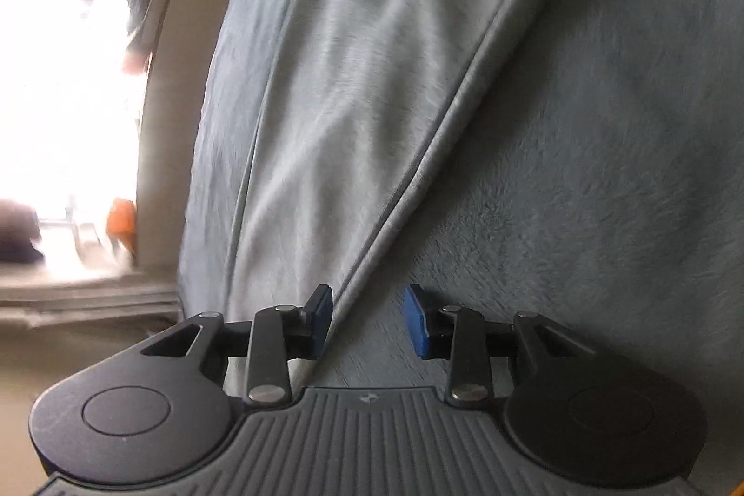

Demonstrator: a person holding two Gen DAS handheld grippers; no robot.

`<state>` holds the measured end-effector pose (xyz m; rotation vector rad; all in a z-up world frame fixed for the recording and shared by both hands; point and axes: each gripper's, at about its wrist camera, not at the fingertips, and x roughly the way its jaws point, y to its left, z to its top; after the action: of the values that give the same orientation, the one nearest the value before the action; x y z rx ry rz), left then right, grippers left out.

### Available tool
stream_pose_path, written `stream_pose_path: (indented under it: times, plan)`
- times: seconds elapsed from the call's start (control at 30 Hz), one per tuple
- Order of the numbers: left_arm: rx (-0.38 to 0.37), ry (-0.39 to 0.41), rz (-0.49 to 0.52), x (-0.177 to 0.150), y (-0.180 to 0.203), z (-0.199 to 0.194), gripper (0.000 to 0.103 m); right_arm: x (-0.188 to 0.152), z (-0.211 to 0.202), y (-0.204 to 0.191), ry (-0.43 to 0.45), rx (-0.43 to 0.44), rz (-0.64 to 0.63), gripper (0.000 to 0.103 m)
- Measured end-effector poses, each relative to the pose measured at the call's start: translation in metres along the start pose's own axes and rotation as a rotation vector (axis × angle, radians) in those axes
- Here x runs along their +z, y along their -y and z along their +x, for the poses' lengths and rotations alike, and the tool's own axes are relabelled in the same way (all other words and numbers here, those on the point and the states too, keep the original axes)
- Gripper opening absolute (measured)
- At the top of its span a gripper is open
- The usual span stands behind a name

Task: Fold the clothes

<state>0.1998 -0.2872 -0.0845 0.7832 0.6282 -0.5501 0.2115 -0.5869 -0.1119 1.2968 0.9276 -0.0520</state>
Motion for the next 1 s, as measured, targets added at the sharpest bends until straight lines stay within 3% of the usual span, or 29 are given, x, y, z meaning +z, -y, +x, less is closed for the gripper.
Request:
stream_pose_path:
  times: [0.1, 0.2, 0.3, 0.43, 0.57, 0.63, 0.7, 0.73, 1.0]
  plan:
    - [0.009, 0.01, -0.009, 0.008, 0.012, 0.01, 0.055, 0.007, 0.015, 0.005, 0.017, 0.039, 0.047, 0.035]
    - [0.033, 0.024, -0.016, 0.01, 0.019, 0.018, 0.053, 0.012, 0.02, 0.006, 0.039, 0.053, 0.065, 0.027]
    - [0.058, 0.047, -0.002, 0.012, 0.023, 0.018, 0.046, 0.018, 0.018, 0.006, 0.062, 0.092, 0.082, 0.009]
    - [0.081, 0.095, 0.051, 0.021, 0.038, 0.017, 0.049, 0.029, 0.014, -0.008, 0.077, 0.135, 0.047, 0.007]
    - [0.075, 0.129, 0.02, 0.036, 0.047, 0.023, 0.051, 0.033, 0.014, -0.023, 0.08, 0.162, 0.01, 0.007]
    - [0.077, 0.148, 0.013, 0.045, 0.047, 0.028, 0.044, 0.034, 0.015, -0.027, 0.082, 0.167, 0.003, 0.007]
    - [0.084, 0.171, 0.011, 0.055, 0.043, 0.031, 0.014, 0.035, 0.012, -0.028, 0.078, 0.181, -0.004, 0.007]
    - [0.077, 0.176, -0.009, 0.06, 0.036, 0.031, 0.01, 0.035, 0.011, -0.029, 0.076, 0.188, -0.008, 0.007]
    - [-0.054, 0.168, -0.236, 0.088, -0.02, 0.032, 0.006, 0.048, -0.004, -0.05, 0.076, 0.187, -0.188, 0.014]
